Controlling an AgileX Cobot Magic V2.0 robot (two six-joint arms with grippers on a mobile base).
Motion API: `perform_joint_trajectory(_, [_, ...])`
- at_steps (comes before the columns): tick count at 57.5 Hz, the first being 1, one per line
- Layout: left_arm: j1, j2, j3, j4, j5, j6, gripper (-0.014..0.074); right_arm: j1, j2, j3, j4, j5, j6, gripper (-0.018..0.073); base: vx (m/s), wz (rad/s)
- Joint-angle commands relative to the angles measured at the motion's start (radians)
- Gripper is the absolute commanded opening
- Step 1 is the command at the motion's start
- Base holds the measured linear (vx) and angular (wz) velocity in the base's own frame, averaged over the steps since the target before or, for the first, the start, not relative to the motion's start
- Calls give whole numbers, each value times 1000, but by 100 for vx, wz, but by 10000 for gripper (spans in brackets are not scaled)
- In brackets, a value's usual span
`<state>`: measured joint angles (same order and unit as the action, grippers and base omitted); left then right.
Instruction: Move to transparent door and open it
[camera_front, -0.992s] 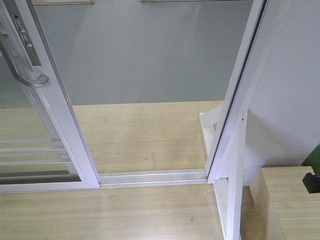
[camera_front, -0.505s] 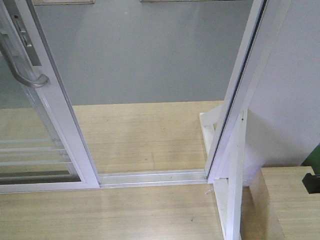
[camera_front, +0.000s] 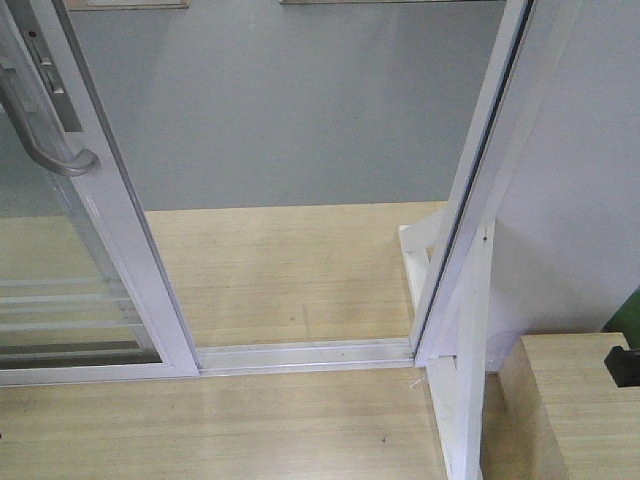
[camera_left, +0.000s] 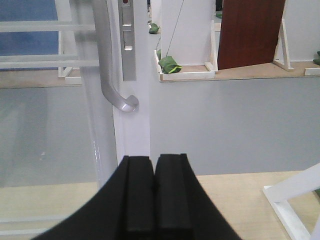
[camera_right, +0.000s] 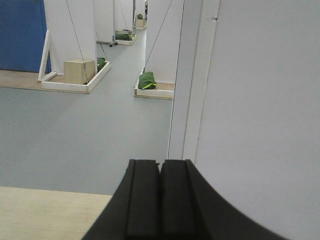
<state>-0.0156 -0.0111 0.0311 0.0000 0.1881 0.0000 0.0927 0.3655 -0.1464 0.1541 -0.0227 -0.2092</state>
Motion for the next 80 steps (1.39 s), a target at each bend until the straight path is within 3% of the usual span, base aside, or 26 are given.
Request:
perform_joint_trajectory(1, [-4, -14, 10, -6, -73, -7, -3, -3, 16, -32, -1, -87, -9, 11, 0, 0])
perform_joint_trajectory(32, [-4, -14, 10, -6, -73, -7, -3, -3, 11, -27, -20, -87, -29, 11, 0, 0])
perform_joint_trajectory(50, [-4, -14, 10, -6, -73, -7, -3, -3, -368, 182, -20, -33, -1, 11, 0, 0])
perform_joint_trajectory(52, [-4, -14, 10, -6, -73, -7, -3, -6, -401, 180, -20, 23, -2, 11, 0, 0])
perform_joint_trajectory(80, [-4, -14, 10, -6, -73, -7, -3, -3, -392, 180, -16, 124, -7, 11, 0, 0])
